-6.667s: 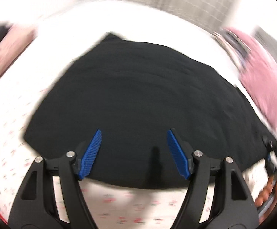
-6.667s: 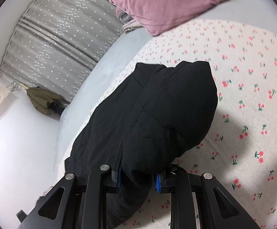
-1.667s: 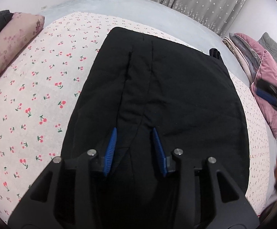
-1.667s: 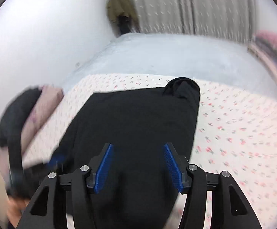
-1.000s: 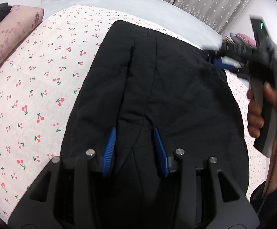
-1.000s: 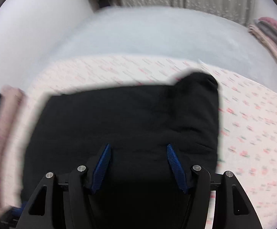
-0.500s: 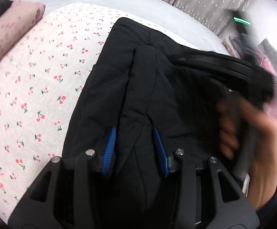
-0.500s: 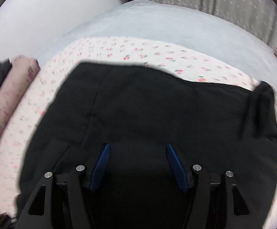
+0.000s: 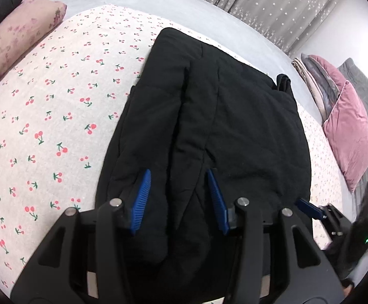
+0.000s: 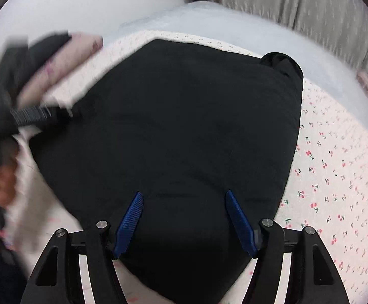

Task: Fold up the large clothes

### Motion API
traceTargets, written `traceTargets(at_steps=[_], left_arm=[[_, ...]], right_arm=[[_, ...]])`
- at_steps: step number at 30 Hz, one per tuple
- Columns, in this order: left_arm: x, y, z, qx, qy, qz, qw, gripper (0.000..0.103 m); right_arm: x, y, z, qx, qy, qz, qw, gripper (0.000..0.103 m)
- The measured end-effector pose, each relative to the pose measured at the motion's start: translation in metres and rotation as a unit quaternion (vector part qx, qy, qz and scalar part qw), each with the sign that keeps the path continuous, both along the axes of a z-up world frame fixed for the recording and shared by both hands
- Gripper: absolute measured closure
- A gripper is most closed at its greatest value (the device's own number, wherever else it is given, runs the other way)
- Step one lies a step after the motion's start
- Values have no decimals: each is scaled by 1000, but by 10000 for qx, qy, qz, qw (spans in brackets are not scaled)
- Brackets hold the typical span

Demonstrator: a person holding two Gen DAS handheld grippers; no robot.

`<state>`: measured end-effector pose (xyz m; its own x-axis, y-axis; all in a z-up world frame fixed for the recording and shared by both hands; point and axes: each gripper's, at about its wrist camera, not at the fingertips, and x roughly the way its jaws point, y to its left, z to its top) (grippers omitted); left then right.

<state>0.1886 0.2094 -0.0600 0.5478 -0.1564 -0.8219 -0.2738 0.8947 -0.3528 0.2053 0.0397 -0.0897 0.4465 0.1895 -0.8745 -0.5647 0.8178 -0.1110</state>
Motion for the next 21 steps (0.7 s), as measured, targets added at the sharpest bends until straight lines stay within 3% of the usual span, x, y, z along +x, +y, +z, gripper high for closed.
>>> traceTargets(at_steps=[3,8,11,12,14,17,19,21], left_arm=[[-2,2,-1,44,-91,28,9999,54],[-26,25,12,-607,-276,315,9973,53],[-42,34,22,-326,-291,430,9981,45],[-44,36,21,-242,-278,436,9984,35],[-48,38,16,-272,-215,369,9987,31],[-50,43,-1,-699,-32,371,9969,27],[-51,51,-10,-987,22,533,9937,19],[-49,57,-21,-1135,156,681,9911,18]], right_arm=[[-2,6,-3,-61,-168,-155,9997,31],[-8,0,14,137,-276,-147,9994,31],[-4,-10,36,443,-104,-255,9986,24],[0,-16,45,622,-5,-355,9974,23],[8,-34,61,1106,117,-574,9921,23],[24,-65,67,1559,278,-1074,9815,18],[39,-88,53,1910,740,-1463,9678,18],[49,-106,36,2261,1240,-1750,9502,18]])
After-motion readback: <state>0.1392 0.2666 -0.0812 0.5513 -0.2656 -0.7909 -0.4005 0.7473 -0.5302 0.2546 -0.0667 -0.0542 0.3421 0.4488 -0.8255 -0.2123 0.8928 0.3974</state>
